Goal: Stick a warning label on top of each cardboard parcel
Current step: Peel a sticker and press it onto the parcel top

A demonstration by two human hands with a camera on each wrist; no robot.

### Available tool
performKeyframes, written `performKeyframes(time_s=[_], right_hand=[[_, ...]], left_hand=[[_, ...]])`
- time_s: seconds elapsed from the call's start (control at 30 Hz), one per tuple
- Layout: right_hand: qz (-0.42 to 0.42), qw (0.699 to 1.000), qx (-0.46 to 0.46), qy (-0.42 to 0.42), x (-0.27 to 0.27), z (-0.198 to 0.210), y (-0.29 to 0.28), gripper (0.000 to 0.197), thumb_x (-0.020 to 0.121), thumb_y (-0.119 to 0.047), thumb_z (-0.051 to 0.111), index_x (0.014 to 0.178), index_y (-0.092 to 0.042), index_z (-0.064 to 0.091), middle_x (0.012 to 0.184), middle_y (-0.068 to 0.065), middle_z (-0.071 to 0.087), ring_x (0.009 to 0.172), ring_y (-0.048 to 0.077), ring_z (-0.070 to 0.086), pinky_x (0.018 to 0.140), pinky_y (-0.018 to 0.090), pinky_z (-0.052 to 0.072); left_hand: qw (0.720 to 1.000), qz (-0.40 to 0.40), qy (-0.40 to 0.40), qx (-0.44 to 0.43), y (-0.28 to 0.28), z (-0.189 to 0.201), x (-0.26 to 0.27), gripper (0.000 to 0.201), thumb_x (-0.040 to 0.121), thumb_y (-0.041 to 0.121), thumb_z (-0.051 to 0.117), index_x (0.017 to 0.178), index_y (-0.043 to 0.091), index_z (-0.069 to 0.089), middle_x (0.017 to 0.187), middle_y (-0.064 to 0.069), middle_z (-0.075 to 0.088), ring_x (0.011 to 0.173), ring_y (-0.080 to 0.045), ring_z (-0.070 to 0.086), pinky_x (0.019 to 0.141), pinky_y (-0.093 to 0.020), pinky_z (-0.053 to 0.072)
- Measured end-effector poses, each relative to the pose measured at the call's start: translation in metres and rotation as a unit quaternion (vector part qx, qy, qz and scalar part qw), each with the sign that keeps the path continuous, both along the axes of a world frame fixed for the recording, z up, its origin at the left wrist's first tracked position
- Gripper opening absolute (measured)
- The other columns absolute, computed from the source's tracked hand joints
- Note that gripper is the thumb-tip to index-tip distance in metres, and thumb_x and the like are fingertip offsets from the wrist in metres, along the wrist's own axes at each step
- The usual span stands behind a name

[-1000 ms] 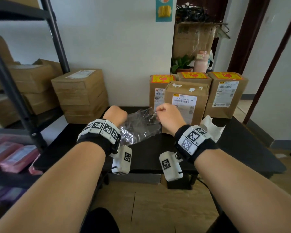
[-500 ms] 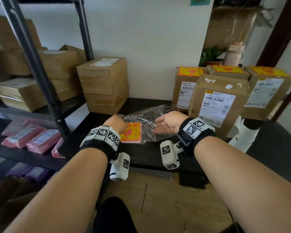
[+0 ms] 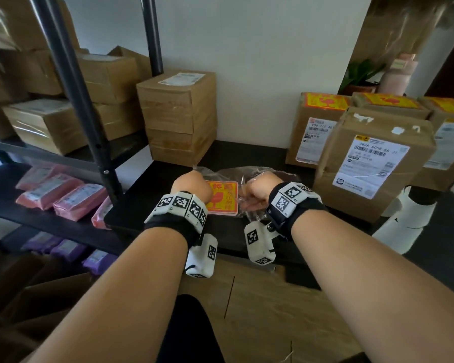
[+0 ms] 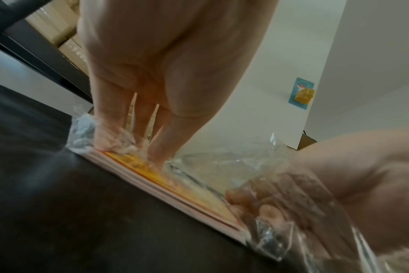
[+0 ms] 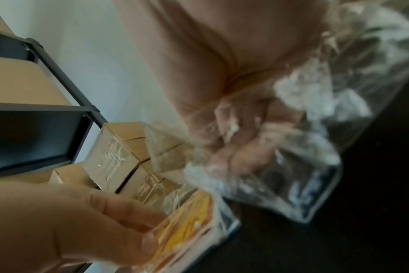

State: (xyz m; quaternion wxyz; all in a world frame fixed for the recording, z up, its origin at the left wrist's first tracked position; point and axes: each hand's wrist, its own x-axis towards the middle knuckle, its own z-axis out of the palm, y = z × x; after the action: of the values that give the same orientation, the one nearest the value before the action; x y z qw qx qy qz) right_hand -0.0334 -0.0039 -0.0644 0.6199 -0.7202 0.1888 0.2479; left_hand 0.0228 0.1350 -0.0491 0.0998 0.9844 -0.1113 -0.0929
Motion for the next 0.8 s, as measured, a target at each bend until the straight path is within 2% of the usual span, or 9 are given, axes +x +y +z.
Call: performKeyframes(time_s=[0.03,0.07,0.13,0.27,0.4,0.5,0.57,0.7,0.8], right_hand=[[-0.033,0.999,-0.020,0.009,0.002,0.003,0.002,0.011,0.083,-0.006,0.071,0.084,-0.004,0.061,0.082,0.014,0.065,0.068,0.023,0.065,0.069,0.030,0.057],[-0.089,0.991,-0.097,-0.005,0.005,0.001,-0.001,0.011,0.092,-0.009,0.061,0.081,-0.009,0.059,0.078,0.009,0.064,0.066,0.019,0.062,0.064,0.026,0.054],[-0.177,0.963,-0.191,-0.066,0.009,-0.005,-0.007,0.015,0.094,-0.015,0.059,0.079,-0.013,0.058,0.074,0.003,0.062,0.062,0.014,0.060,0.053,0.021,0.051],[-0.179,0.968,-0.170,-0.036,0.014,-0.010,-0.005,0.016,0.091,-0.020,0.063,0.101,-0.008,0.067,0.071,0.004,0.063,0.052,0.014,0.057,0.044,0.023,0.044],[-0.190,0.976,-0.098,-0.049,0.008,-0.007,-0.002,0.022,0.100,-0.017,0.050,0.102,0.000,0.064,0.062,0.003,0.059,0.040,0.010,0.054,0.036,0.016,0.042],[-0.167,0.956,-0.219,-0.096,0.008,-0.003,-0.003,0.030,0.097,-0.012,0.053,0.122,0.003,0.060,0.077,0.006,0.062,0.059,0.013,0.057,0.050,0.022,0.048],[-0.149,0.946,-0.266,-0.112,0.012,0.001,-0.002,0.031,0.096,-0.012,0.054,0.122,0.002,0.061,0.098,0.015,0.069,0.065,0.016,0.061,0.056,0.025,0.051],[-0.139,0.909,-0.375,-0.121,0.018,0.007,-0.006,0.032,0.096,-0.018,0.053,0.124,-0.004,0.060,0.124,0.016,0.063,0.112,0.032,0.062,0.099,0.042,0.050],[-0.180,0.895,-0.372,-0.170,0.016,0.015,-0.015,0.030,0.092,-0.014,0.052,0.116,-0.001,0.065,0.115,0.019,0.067,0.107,0.034,0.065,0.091,0.042,0.055]], left_hand=[[1.000,-0.003,0.000,0.002,0.001,-0.001,0.000,0.012,0.093,0.010,0.051,0.098,0.004,0.060,0.077,-0.008,0.052,0.081,-0.023,0.056,0.072,-0.031,0.045],[1.000,-0.006,0.002,0.001,0.001,-0.001,0.000,0.013,0.093,0.009,0.051,0.099,0.003,0.060,0.079,-0.009,0.053,0.083,-0.023,0.057,0.072,-0.031,0.045],[1.000,-0.010,0.008,-0.003,0.002,-0.001,-0.001,0.015,0.093,0.009,0.050,0.102,0.002,0.061,0.083,-0.009,0.055,0.088,-0.024,0.060,0.074,-0.032,0.046],[1.000,-0.013,0.018,-0.012,0.003,0.001,-0.002,0.018,0.094,0.009,0.050,0.105,0.001,0.061,0.093,-0.011,0.059,0.098,-0.025,0.063,0.080,-0.032,0.049],[0.999,-0.016,0.028,-0.011,0.000,0.001,-0.003,0.018,0.093,0.007,0.050,0.105,0.000,0.060,0.077,-0.009,0.052,0.083,-0.022,0.057,0.073,-0.030,0.047],[1.000,-0.010,0.026,0.000,-0.004,-0.001,-0.005,0.017,0.092,0.009,0.050,0.104,0.001,0.060,0.073,-0.008,0.050,0.078,-0.020,0.054,0.070,-0.029,0.046],[1.000,-0.001,0.021,-0.002,-0.006,-0.004,-0.006,0.021,0.092,0.010,0.051,0.108,0.003,0.061,0.088,-0.010,0.059,0.089,-0.022,0.059,0.079,-0.031,0.050],[1.000,0.012,0.014,0.015,-0.009,-0.005,-0.005,0.030,0.092,0.012,0.049,0.120,0.007,0.058,0.122,-0.012,0.057,0.116,-0.028,0.053,0.096,-0.039,0.047],[0.999,0.017,0.023,0.036,-0.011,-0.003,-0.003,0.037,0.092,0.016,0.049,0.128,0.008,0.053,0.130,-0.012,0.052,0.122,-0.028,0.048,0.096,-0.038,0.045]])
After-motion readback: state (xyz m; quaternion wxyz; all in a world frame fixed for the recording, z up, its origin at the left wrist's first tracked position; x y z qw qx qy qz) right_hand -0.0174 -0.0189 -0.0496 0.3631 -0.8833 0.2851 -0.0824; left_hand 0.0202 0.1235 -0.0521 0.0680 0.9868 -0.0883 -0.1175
